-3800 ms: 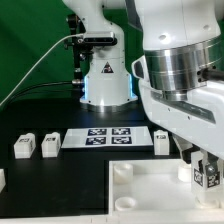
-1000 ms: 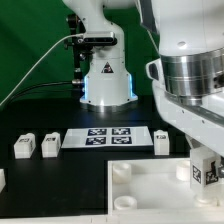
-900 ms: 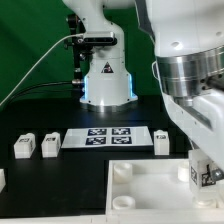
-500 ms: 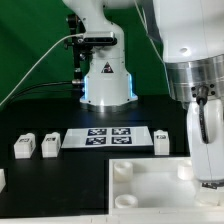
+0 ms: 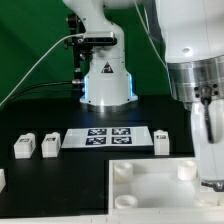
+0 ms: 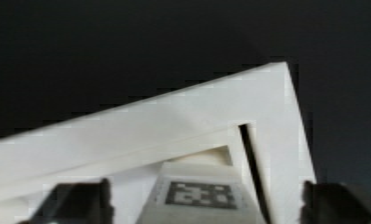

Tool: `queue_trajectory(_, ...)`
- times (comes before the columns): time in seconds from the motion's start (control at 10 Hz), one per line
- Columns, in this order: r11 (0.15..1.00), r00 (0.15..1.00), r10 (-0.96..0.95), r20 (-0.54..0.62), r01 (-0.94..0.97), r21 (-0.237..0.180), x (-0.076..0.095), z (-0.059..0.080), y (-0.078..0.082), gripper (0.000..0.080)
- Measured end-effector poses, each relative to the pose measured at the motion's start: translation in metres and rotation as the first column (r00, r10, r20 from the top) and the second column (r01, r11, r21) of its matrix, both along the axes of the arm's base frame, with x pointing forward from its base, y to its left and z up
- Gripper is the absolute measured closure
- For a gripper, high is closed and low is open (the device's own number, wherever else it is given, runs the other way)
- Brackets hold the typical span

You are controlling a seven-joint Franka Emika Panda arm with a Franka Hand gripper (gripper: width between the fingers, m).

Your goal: Assemble one leg

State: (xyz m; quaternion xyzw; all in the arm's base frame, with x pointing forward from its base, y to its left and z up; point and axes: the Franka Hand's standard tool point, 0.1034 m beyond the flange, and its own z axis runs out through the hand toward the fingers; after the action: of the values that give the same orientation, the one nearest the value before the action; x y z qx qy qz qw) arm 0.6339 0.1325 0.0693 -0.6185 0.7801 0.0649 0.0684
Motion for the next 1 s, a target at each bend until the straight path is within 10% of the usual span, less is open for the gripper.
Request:
queue_trajectory(0.6,0.749,0.748,0.662,0.039,-0.663,0.007,-0.010,0.001,-0.003,0.0151)
queue_trajectory(1.0,0.252,0.251,0.968,0.023,-0.961,-0.117,-0.008,0.000,-0.004,0.0151)
